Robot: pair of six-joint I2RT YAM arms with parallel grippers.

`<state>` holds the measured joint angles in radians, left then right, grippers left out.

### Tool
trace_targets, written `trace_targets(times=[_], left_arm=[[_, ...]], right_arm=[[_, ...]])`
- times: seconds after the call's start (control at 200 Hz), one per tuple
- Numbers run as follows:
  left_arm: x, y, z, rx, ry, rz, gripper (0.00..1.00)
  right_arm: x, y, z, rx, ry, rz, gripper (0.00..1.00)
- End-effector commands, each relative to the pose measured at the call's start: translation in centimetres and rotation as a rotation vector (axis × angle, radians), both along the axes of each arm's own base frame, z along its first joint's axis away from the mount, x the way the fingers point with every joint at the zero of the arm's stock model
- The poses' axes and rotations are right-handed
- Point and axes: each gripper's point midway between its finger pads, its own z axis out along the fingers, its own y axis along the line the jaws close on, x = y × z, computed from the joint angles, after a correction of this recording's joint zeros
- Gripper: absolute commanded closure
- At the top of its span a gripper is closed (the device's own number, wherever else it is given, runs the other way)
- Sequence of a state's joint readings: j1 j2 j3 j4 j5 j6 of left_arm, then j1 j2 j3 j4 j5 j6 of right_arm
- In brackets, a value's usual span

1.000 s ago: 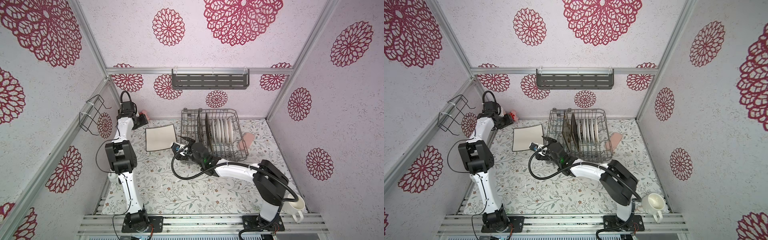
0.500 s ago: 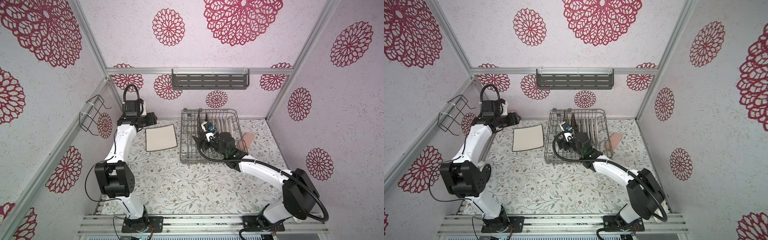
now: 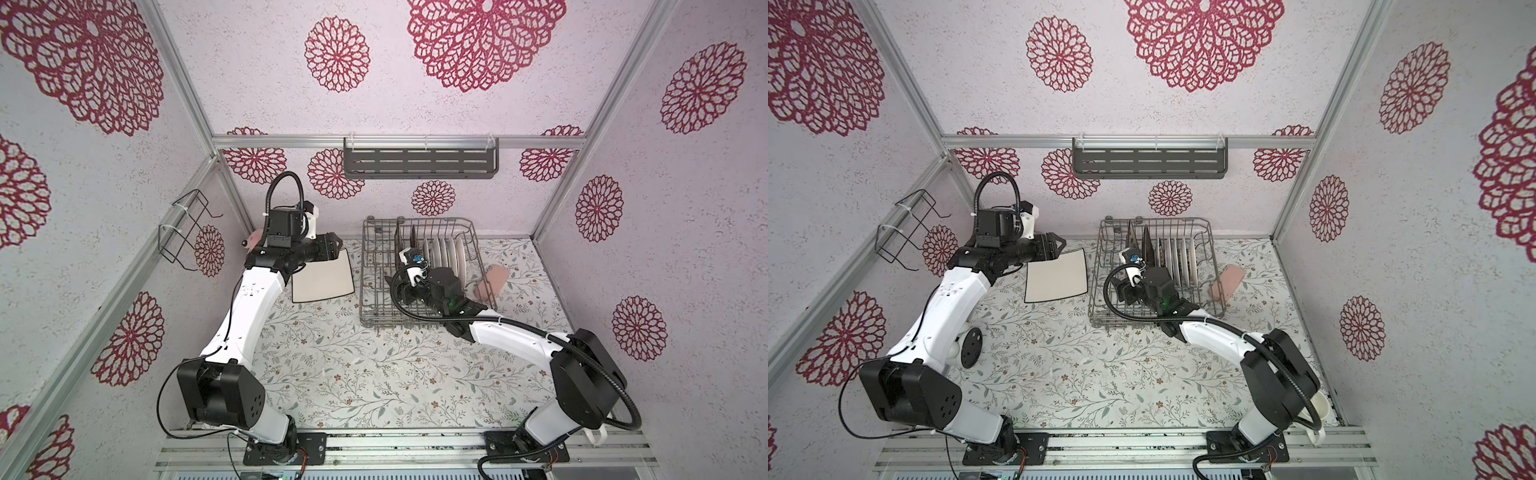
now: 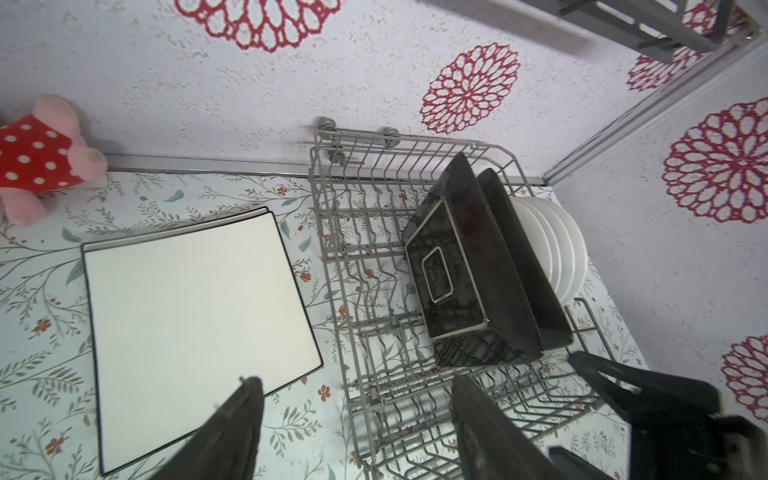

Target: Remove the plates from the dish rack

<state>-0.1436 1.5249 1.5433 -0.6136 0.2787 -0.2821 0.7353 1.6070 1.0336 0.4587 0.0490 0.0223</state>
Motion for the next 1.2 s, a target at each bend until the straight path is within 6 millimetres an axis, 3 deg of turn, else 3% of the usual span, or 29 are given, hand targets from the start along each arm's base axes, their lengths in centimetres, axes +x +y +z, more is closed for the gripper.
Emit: trace_targets(times=[0.0, 0.24, 0.555, 0.936, 1.196], left_arm=[[-1.5, -1.2, 2.6, -0.029, -0.067, -0.041, 0.25], [-3.6, -2.0, 3.8, -0.047, -0.090, -0.075, 0.23], [-4.4, -2.2, 4.4, -0.035, -0.100, -0.097, 0.20], [-4.6, -2.7, 5.0, -0.041, -0.115, -0.128, 0.18], [-4.7, -2.8, 4.8, -0.034, -0.110, -0.136, 0.17]], right_arm=[[1.5, -0.3, 1.7, 0.038, -0.059, -0.060, 0.26], [3.2, -0.4, -0.2, -0.002, -0.085, -0.128, 0.27], [5.0, 0.3, -2.4, -0.094, -0.140, -0.194, 0.29], [6.3, -0.4, -3.6, -0.157, -0.195, -0.294, 0.38], [6.6, -0.4, -3.8, -0.161, -0.229, -0.326, 0.52]])
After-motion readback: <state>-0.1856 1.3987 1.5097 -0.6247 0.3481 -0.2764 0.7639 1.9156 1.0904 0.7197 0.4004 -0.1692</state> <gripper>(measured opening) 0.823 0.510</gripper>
